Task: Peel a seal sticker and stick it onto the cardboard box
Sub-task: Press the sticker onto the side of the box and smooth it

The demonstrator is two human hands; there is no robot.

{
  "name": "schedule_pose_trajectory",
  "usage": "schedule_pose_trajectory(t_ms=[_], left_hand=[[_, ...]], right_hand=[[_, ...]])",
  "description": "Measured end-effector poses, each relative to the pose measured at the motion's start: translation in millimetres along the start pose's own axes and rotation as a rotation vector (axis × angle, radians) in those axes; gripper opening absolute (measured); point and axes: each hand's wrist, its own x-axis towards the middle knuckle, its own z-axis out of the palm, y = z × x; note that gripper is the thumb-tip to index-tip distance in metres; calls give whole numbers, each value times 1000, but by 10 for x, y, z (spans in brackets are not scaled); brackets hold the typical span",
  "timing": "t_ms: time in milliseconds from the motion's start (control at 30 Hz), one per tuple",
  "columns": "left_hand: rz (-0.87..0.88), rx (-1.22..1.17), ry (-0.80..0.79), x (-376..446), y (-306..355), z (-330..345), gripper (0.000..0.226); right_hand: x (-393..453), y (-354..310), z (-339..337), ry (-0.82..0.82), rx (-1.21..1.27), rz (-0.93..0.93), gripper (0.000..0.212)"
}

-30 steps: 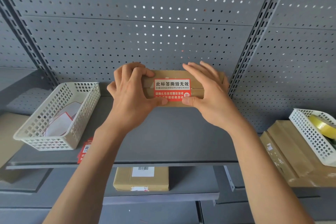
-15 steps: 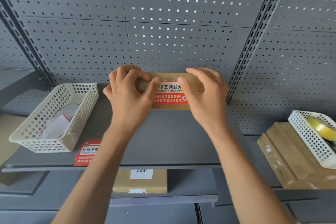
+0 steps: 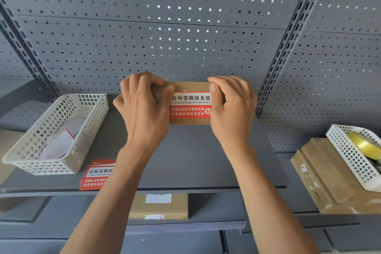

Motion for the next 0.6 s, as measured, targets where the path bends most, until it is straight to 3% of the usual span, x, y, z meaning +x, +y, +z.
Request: schedule_pose_trajectory(t_ms=[133, 600], left_hand=[[30, 4, -55, 3, -29, -42, 20], [232, 6, -311, 3, -208, -240, 65]], right_hand=[[4, 36, -33, -61, 1, -28, 26], [-26, 279, -255, -371, 20, -260, 47]])
